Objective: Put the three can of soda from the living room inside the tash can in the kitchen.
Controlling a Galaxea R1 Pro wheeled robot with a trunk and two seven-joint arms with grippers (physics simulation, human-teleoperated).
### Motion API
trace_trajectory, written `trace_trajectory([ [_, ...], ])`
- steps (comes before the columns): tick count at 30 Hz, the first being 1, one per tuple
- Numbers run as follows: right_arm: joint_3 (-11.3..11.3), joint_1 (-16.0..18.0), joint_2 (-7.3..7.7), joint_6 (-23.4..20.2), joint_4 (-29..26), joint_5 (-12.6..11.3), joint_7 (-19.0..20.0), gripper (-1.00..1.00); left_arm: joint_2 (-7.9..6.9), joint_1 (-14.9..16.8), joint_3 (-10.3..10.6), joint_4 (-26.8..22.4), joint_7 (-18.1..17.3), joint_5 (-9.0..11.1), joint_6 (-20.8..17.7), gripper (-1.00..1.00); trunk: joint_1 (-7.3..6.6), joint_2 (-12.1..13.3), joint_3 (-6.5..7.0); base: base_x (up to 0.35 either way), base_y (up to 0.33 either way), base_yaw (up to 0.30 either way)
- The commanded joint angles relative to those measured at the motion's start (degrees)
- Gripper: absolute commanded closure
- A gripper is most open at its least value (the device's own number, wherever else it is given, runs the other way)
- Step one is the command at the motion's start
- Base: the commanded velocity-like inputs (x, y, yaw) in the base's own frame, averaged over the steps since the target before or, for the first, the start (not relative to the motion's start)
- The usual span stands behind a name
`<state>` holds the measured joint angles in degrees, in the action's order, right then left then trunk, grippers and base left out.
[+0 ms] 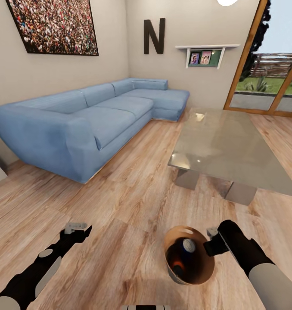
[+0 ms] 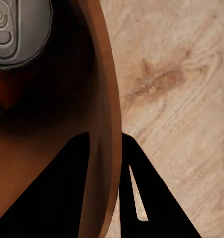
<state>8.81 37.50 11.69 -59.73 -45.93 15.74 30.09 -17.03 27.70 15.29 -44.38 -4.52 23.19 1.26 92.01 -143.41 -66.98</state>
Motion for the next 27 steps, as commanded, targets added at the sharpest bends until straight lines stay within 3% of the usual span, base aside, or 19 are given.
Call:
trace_trajectory([
  [1, 0.0, 0.0, 0.04, -0.3, -0.1, -0.9, 0.2, 1.0, 0.12, 0.0, 0.0, 0.0, 0.0, 0.0, 0.0, -1.0, 0.0, 0.0, 0.0, 0.0, 0.0, 0.0],
  [7, 0.0, 0.0, -0.21, -0.3, -0.2, 0.0, 0.3, 1.0, 1.02, 0.0, -0.1, 0.4, 0.0, -0.1, -0.1, -1.0, 0.0, 0.0, 0.0, 0.0, -0.036, 0.0],
  [16, 0.1, 0.0, -0.33, -0.3, -0.3, 0.3, -0.2, 1.0, 1.38, 0.1, -0.1, 0.4, 0.3, -0.1, -0.2, -1.0, 0.0, 0.0, 0.0, 0.001, -0.255, -0.004],
  [27, -0.1, -0.1, -0.1, -0.3, -0.3, 0.3, -0.2, 1.0, 1.47, 0.0, -0.1, 0.6, 0.3, -0.1, -0.1, -1.0, 0.0, 0.0, 0.28, 0.07, -0.308, -0.178],
])
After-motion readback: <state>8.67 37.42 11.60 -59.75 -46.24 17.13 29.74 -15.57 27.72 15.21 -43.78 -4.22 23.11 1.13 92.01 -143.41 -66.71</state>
